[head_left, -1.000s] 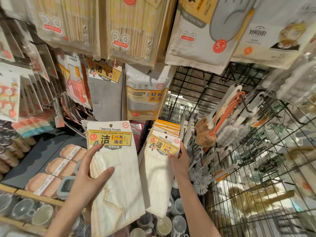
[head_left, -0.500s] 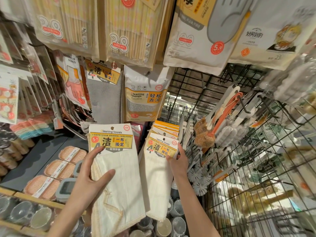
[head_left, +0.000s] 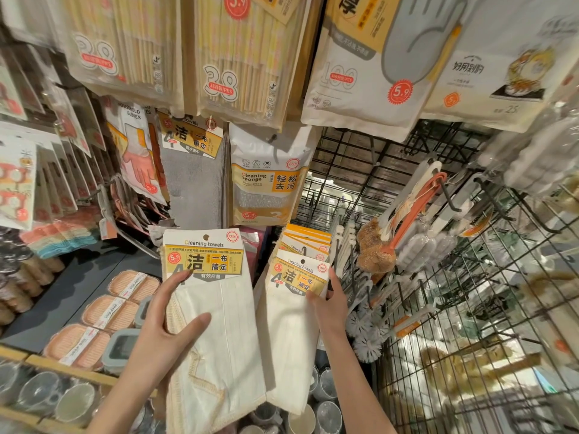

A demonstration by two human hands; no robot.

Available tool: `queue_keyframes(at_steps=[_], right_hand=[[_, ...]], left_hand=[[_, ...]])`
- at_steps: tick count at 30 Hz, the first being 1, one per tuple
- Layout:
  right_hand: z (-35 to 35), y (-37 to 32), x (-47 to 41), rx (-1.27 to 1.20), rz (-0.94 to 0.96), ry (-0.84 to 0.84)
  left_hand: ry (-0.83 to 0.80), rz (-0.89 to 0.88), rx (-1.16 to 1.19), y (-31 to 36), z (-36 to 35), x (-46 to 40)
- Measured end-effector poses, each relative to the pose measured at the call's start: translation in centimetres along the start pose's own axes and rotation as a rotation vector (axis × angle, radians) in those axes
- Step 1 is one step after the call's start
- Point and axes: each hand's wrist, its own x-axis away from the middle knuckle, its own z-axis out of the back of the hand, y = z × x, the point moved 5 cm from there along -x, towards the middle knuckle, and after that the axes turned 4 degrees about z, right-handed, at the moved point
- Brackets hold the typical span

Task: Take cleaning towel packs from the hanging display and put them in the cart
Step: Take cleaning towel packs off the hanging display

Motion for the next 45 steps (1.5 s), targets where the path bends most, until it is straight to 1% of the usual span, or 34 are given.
queue_keyframes(at_steps=[9, 16, 24, 26, 29, 31, 37, 42, 45], right_hand=[[0.2, 0.6, -0.1, -0.034, 0.011, 0.042], [-0.6, 0.8, -1.7, -0.025, -0.013, 0.030], [-1.7, 2.4, -2.0, -0.061, -0.015, 0.132], [-1.8, 2.7, -1.9, -0.037, -0.013, 0.157], [-1.7, 2.7, -1.9, 0.087, 0.064, 0.169], [-1.4, 2.4, -2.0, 0.121, 0.100, 0.157], [-1.6, 2.3, -3.3, 0.196, 0.051, 0.141], [-1.8, 2.2, -3.9, 0.168, 0.004, 0.185], [-2.1, 2.2, -2.8, 0.093, 0.051, 0.227]], left_hand=[[0.013, -0.003, -0.009, 0.0, 0.0, 0.0], [0.000, 0.024, 0.003, -0.2, 0.0, -0.3], [0.006, 0.047, 0.002, -0.5, 0.5, -0.5], [0.005, 0.054, 0.000, -0.7, 0.6, -0.4], [0.002, 0.050, -0.016, -0.7, 0.9, -0.1], [0.002, 0.055, -0.016, -0.7, 1.1, 0.0], [-0.002, 0.080, -0.003, -0.7, 1.2, 0.1], [-0.013, 0.091, -0.011, -0.6, 1.4, 0.1], [-0.007, 0.076, -0.007, -0.4, 1.4, 0.2]])
